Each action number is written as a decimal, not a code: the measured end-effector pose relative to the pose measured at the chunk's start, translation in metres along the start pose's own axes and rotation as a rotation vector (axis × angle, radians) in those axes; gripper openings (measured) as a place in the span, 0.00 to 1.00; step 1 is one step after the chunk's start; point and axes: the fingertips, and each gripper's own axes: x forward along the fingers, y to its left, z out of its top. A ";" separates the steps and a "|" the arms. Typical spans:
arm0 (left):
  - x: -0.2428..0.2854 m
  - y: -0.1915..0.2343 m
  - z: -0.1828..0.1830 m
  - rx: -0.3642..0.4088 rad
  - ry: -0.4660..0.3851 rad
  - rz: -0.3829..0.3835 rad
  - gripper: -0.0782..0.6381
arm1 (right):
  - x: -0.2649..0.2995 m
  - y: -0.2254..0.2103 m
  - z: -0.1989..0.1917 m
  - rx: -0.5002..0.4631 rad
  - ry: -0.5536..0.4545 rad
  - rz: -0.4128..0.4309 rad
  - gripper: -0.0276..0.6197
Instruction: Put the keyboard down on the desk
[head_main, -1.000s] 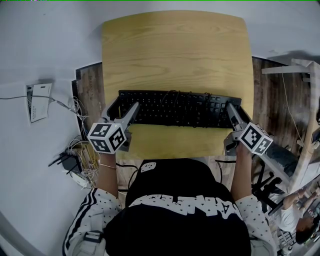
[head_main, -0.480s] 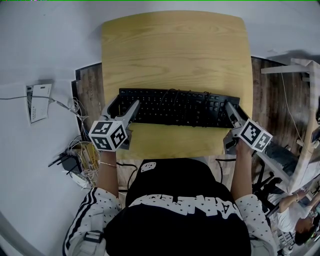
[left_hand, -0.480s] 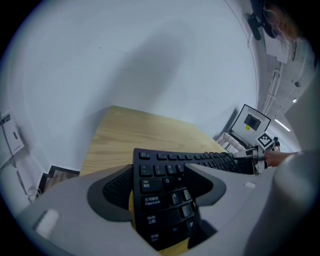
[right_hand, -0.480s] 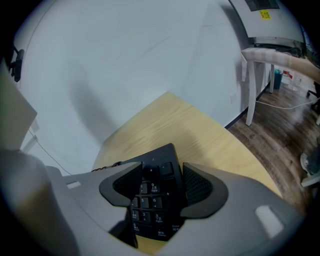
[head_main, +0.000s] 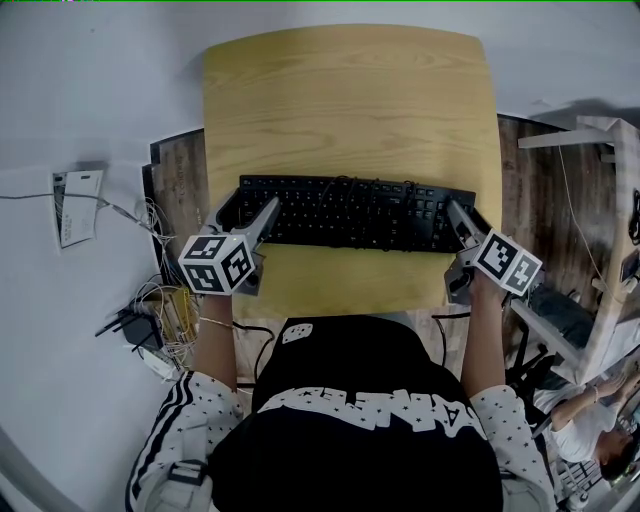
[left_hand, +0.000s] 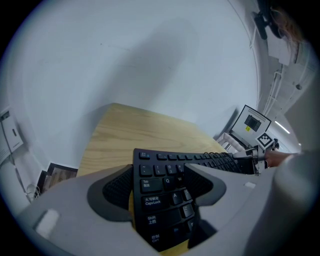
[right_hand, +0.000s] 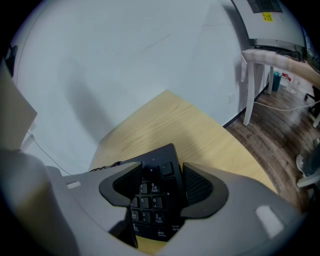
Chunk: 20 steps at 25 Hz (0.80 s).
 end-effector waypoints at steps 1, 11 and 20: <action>0.000 0.000 0.000 -0.001 -0.001 -0.001 0.53 | 0.000 0.000 0.000 -0.001 0.000 -0.002 0.44; 0.001 0.000 -0.001 -0.008 -0.009 -0.012 0.53 | 0.000 -0.001 0.000 -0.006 0.006 -0.022 0.44; 0.002 0.000 -0.002 -0.011 0.009 -0.011 0.53 | -0.001 -0.001 0.001 -0.004 0.019 -0.029 0.44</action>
